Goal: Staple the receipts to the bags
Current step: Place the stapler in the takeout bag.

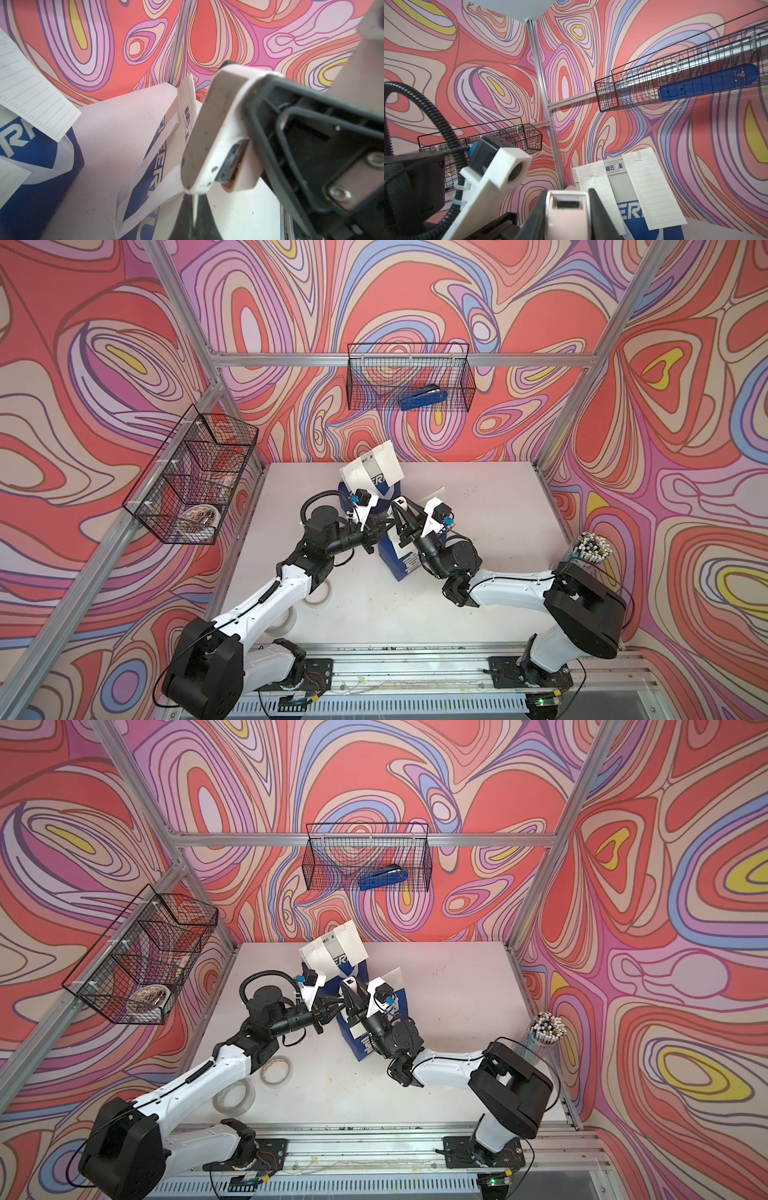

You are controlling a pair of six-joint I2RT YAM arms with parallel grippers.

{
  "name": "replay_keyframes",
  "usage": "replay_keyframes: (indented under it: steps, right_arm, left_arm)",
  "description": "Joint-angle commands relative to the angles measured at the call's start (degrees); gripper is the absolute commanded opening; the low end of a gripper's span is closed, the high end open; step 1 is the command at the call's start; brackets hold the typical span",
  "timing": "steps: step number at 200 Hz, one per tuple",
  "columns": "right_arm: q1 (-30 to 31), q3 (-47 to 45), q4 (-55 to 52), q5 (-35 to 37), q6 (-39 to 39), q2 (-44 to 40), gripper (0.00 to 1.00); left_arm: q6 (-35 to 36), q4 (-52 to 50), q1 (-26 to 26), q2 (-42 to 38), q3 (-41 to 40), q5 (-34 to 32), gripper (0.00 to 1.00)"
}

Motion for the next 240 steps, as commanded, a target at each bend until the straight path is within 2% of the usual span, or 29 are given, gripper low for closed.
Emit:
replay_keyframes:
  steps: [1,44,70,114,136,172,240]
  right_arm:
    - [0.1,-0.5,2.8,1.4,-1.4,2.0,0.05]
    - [-0.5,-0.9,3.5,0.2,-0.7,3.0,0.05]
    - [-0.5,-2.4,0.0,-1.6,0.2,0.2,0.04]
    - [-0.5,-3.6,-9.2,-0.5,-0.1,-3.5,0.05]
    - [-0.5,-3.5,-11.6,0.9,-0.1,-3.6,0.09]
    - [-0.5,1.6,-26.8,1.4,-0.2,-5.7,0.19]
    - [-0.5,1.0,-34.7,-2.4,1.0,-11.6,0.38]
  left_arm:
    - [0.0,6.3,-0.2,-0.4,0.3,2.3,0.00]
    - [0.9,5.0,-0.2,-1.0,0.8,1.0,0.00]
    - [2.8,2.4,-0.2,-1.6,1.5,-0.4,0.00]
    - [4.4,1.4,-0.2,-2.4,1.3,-0.9,0.00]
    - [4.8,1.6,-0.2,-2.3,1.2,-0.5,0.00]
    - [7.0,0.1,-0.3,-2.3,1.7,-0.3,0.00]
    - [12.1,-2.5,-0.6,-2.3,3.1,-0.9,0.00]
